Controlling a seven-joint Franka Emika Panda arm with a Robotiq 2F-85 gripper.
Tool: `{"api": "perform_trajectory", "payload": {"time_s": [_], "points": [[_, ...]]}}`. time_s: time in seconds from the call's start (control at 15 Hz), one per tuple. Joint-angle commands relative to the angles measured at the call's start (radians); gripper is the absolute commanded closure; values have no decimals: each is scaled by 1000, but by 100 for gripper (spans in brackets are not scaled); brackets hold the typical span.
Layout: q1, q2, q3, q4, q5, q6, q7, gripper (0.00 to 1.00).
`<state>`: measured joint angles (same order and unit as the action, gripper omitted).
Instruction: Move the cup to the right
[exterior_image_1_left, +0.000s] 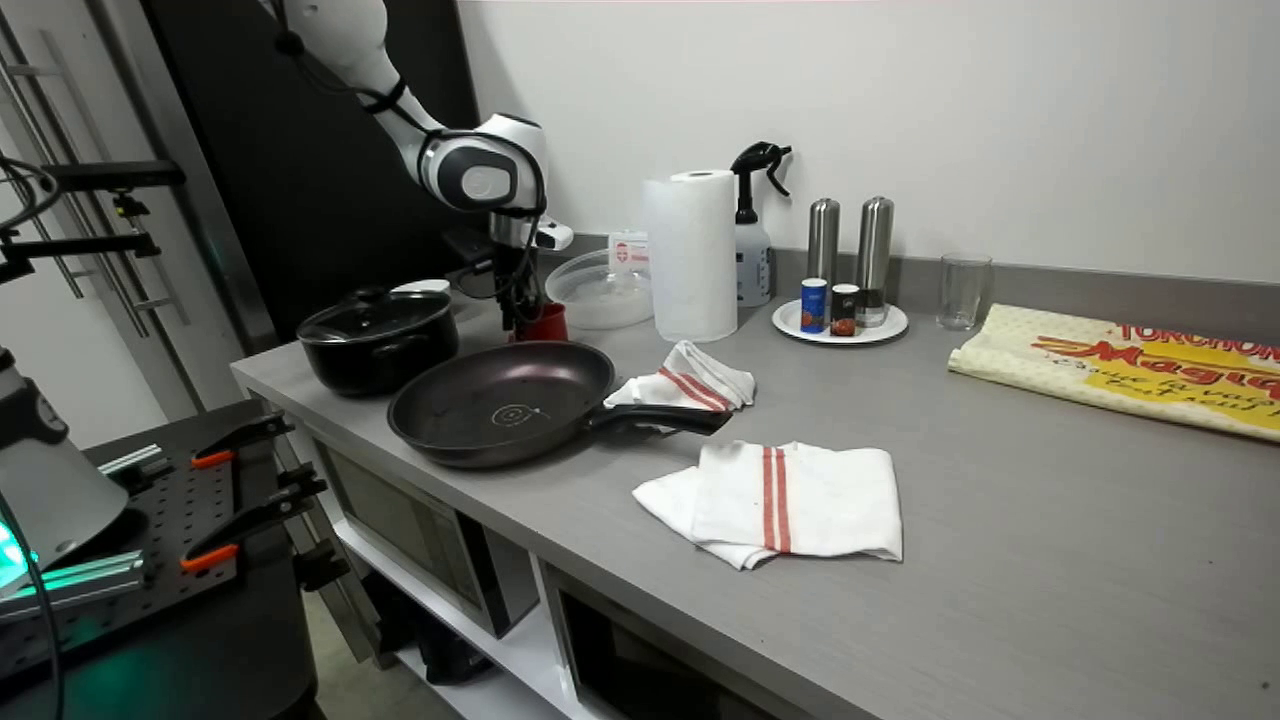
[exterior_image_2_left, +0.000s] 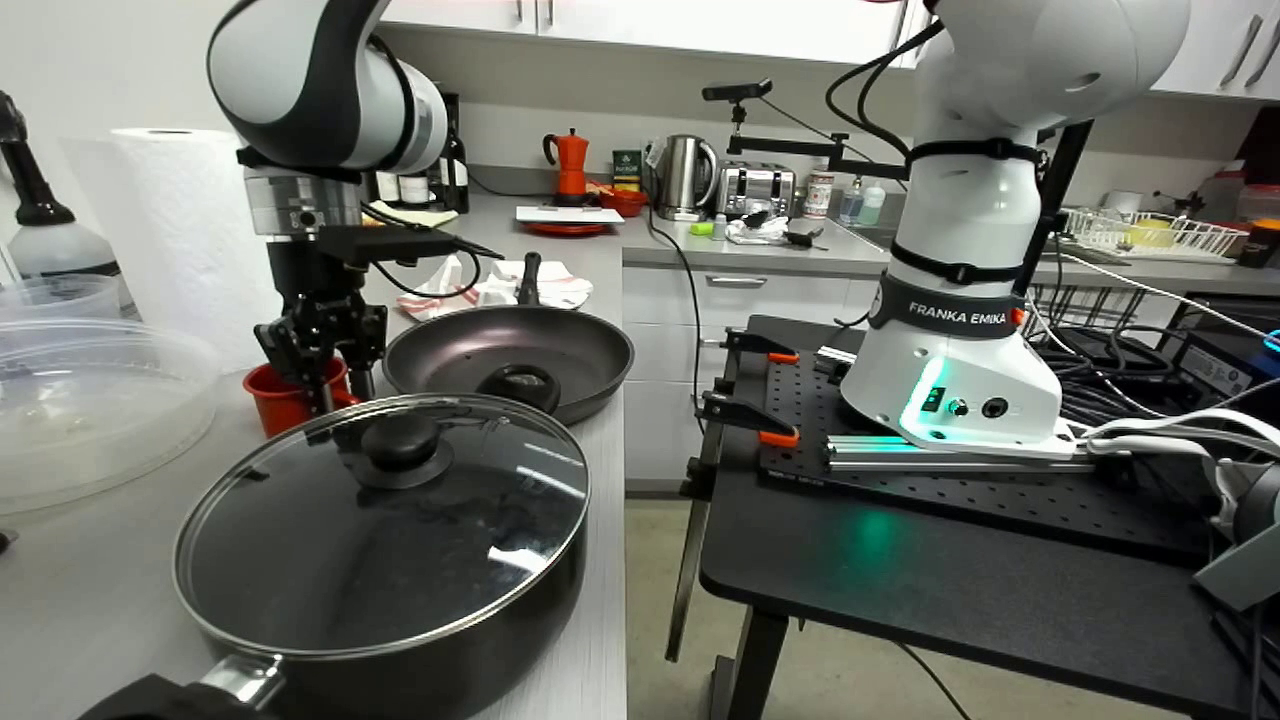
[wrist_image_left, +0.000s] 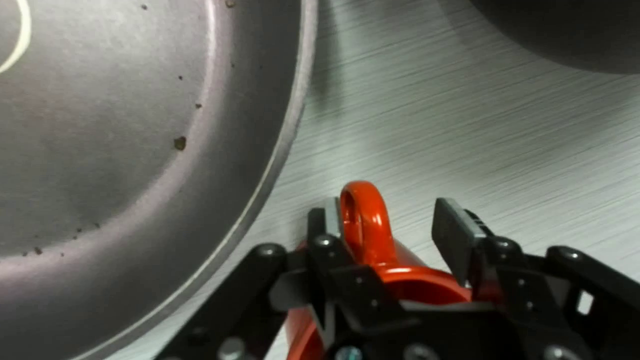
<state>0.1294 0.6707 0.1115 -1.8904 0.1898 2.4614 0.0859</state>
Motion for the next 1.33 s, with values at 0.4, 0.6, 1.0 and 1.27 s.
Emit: {"api": "perform_trajectory", "payload": {"time_s": [0.4, 0.6, 1.0, 1.27], "points": [[19, 20, -11, 43, -24, -7, 34, 97], [21, 11, -12, 37, -27, -4, 36, 96], [37, -72, -18, -27, -56, 5, 39, 96], [44, -166, -8, -92, -86, 2, 26, 96]]}}
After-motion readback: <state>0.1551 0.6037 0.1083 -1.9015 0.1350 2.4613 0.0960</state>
